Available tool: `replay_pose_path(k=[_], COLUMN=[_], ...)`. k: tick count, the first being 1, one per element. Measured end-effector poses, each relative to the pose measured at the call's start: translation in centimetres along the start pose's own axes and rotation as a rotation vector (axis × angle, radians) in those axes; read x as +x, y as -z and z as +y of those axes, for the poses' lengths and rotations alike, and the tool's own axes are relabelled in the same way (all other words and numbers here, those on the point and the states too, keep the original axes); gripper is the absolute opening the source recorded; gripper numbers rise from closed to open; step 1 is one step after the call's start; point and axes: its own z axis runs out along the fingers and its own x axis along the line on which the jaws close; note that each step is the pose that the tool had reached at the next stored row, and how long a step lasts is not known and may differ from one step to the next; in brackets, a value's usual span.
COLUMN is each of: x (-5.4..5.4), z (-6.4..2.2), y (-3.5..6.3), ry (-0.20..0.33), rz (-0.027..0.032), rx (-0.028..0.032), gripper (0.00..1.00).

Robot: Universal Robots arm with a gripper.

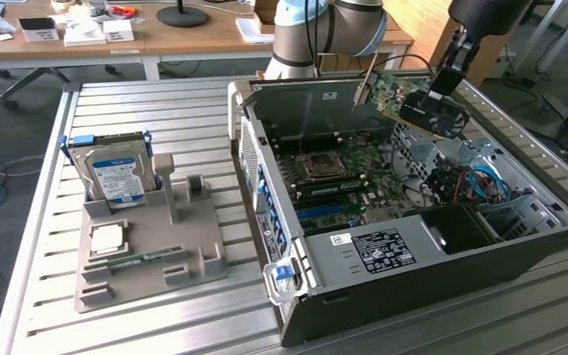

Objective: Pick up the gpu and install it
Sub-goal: 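Insert the gpu into the slot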

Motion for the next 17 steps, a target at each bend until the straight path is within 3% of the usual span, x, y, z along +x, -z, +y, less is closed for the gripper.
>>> replay_pose_path(k=[17], x=[0.0], z=[0.0], y=[-0.06], ry=[0.226], rz=[0.013], rx=[-0.0051], gripper=[0.27])
